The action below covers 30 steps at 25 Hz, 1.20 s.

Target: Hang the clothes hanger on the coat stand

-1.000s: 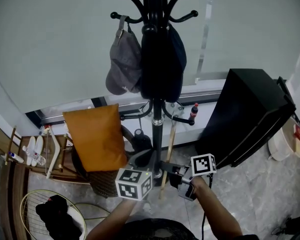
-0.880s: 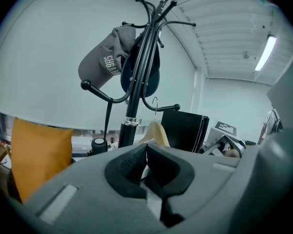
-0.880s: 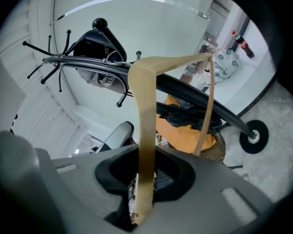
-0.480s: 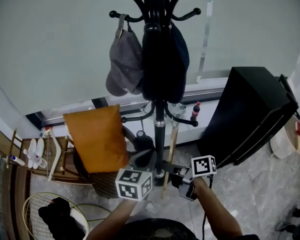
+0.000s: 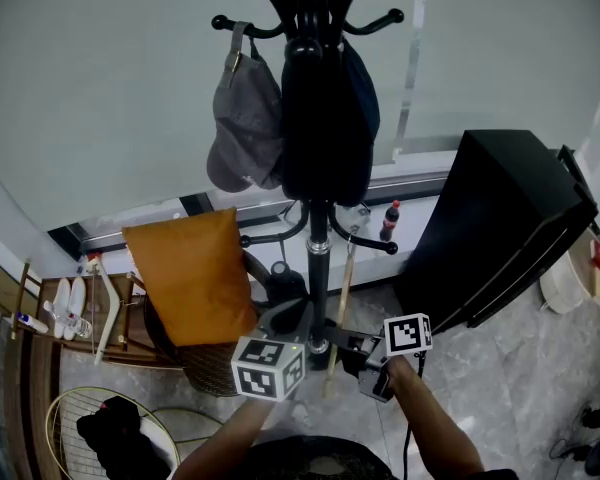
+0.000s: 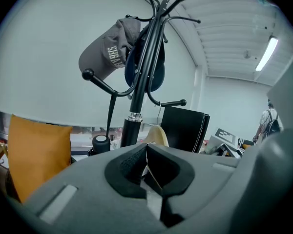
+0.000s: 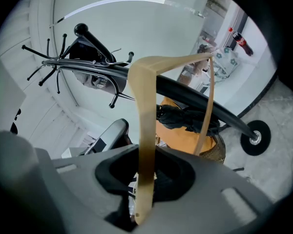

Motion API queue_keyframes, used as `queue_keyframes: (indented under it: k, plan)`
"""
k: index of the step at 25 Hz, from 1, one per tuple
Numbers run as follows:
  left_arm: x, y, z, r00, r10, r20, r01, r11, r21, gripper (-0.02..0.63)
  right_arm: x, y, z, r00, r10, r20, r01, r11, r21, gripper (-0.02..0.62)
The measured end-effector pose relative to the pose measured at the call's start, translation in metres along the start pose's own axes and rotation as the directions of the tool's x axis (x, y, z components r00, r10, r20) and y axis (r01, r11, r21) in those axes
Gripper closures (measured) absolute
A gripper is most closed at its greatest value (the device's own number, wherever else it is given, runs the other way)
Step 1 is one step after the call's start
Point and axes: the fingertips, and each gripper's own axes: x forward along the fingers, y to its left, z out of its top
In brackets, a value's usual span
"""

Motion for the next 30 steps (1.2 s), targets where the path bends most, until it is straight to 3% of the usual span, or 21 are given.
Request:
queue_keyframes:
  k: [7,11,14,21,30]
  plan:
    - [0.004,0.004,0.000,1.000,0.005,-0.002,-0.005,1.000,-0.004,0.600,0.007,0.005,0.000,0.998,0.070,-0.003,-0.070,0.998,-0.004,0.518]
    - [0.004,0.008,-0.003,1.000,0.013,-0.006,-0.013,1.000,-0.006,0.601,0.006,-0.005,-0.002,1.000,0.021,-0.007,-0.021,1.000,-0.008,0.518]
    - [0.003,0.010,-0.004,1.000,0.019,-0.008,-0.019,1.000,-0.008,0.600,0.013,0.002,-0.002,0.998,0.069,-0.001,-0.069,0.998,-0.004,0.515]
    - [0.004,0.013,-0.004,1.000,0.024,-0.008,-0.024,1.000,-0.011,0.600,0.019,0.004,-0.003,0.997,0.076,0.007,-0.076,0.997,-0.010,0.489]
    - [0.002,0.014,-0.008,0.999,0.030,-0.012,-0.030,0.999,-0.018,0.601,0.009,-0.018,0.002,0.997,-0.057,0.044,0.059,0.997,-0.042,0.437]
